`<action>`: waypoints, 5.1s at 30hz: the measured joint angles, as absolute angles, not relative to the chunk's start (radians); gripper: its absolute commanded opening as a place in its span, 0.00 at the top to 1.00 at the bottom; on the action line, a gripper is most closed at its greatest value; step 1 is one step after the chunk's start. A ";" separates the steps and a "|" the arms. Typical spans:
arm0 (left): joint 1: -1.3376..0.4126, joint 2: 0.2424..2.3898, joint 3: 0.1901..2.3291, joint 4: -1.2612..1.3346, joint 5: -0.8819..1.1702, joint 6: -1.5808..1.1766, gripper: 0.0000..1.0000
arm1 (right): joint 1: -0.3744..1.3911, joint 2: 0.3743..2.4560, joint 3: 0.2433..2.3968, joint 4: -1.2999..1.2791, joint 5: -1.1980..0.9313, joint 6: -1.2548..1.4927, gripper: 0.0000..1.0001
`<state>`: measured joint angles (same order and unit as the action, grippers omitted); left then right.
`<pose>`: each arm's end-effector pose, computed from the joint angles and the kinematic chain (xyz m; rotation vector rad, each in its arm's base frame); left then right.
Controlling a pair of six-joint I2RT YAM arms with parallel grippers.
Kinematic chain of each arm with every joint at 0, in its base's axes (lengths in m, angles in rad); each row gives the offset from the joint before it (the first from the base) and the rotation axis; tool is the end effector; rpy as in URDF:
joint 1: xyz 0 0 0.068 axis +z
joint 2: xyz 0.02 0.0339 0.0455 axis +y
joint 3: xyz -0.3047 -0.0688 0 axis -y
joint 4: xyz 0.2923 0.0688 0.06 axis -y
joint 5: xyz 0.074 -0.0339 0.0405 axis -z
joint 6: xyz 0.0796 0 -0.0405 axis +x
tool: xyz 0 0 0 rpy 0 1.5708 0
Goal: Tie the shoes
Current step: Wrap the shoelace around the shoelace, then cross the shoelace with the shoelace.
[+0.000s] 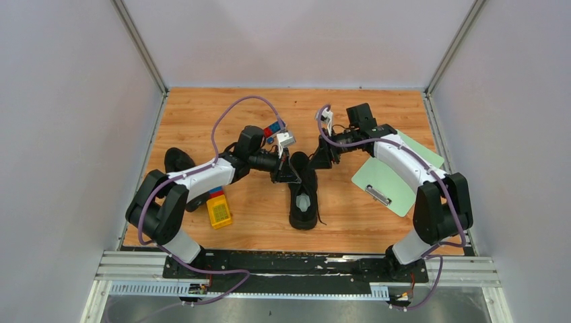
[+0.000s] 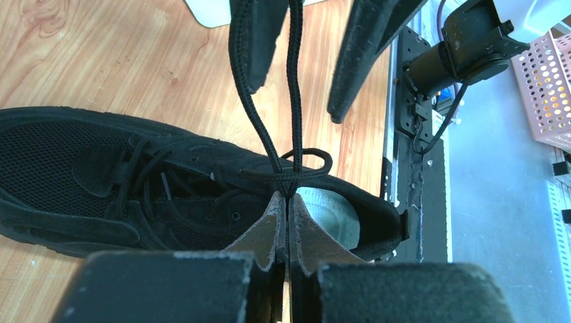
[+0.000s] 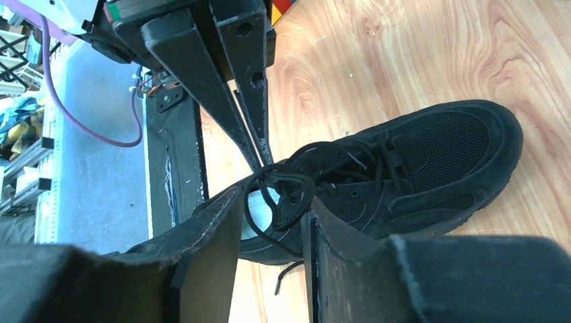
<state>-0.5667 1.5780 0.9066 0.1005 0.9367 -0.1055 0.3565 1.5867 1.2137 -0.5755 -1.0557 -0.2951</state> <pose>0.2949 -0.2636 0.2179 1.0484 1.9181 -1.3858 0.3365 0.1992 0.2755 -1.1147 1.9874 1.3272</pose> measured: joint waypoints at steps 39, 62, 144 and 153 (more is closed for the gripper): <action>-0.567 1.578 0.953 -0.001 0.889 -0.041 0.48 | 0.339 1.622 1.290 -0.556 -0.992 -0.181 1.00; -0.567 1.578 1.110 -0.287 0.892 0.223 0.31 | 0.345 1.624 1.290 -0.540 -0.977 -0.158 1.00; -0.567 1.786 1.321 -0.499 0.967 0.152 0.96 | 0.332 1.606 1.278 -0.552 -1.000 -0.209 0.60; -0.567 1.787 1.320 -0.476 0.978 0.158 0.82 | 0.245 1.502 1.087 -0.647 -1.049 -0.480 0.53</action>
